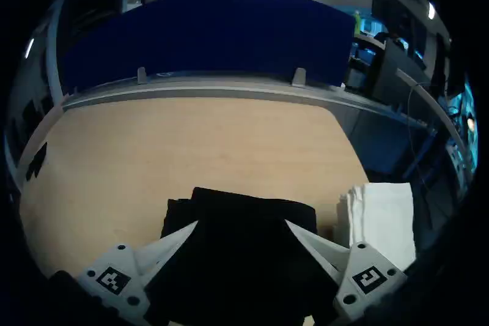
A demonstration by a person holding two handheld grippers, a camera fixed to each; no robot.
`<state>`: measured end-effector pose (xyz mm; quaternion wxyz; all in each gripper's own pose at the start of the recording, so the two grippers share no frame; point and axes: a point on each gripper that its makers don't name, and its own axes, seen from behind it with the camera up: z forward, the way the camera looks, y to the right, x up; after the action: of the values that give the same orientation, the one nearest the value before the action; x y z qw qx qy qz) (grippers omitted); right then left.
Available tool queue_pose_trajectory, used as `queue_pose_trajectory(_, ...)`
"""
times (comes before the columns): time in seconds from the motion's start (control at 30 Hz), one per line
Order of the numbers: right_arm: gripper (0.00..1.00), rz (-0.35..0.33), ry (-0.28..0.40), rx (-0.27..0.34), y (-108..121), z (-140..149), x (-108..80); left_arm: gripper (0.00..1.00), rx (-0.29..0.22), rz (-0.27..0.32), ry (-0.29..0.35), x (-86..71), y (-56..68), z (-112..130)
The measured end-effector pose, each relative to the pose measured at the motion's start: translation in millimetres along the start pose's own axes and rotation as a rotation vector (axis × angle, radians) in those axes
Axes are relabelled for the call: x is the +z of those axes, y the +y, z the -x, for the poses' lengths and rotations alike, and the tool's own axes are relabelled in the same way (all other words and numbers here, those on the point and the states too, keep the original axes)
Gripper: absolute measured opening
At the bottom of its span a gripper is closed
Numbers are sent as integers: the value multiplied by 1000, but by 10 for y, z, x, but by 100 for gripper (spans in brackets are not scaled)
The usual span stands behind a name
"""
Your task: Fold towel
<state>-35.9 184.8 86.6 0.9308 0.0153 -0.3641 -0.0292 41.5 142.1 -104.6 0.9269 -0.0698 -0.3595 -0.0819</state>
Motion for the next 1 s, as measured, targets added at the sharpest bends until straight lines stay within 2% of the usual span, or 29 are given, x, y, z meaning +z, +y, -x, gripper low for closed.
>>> queue_pose_trajectory(0.3,90,2,-20,3,19,70,91,94,-3,-5,-2,13,-36,-12)
queue_pose_trajectory(0.5,90,10,15,-8,-29,-55,-42,94,-3,2,2,20,-45,-23)
queue_pose_trajectory(0.63,91,13,75,-7,-149,-194,-291,94,-2,7,11,23,-65,-44)
queue_pose_trajectory(0.8,90,15,168,-7,-406,-341,-713,94,-3,17,20,23,-108,-64)
queue_pose_trajectory(1.0,90,-26,277,-10,-961,-428,-1285,94,4,36,44,43,-160,-128)
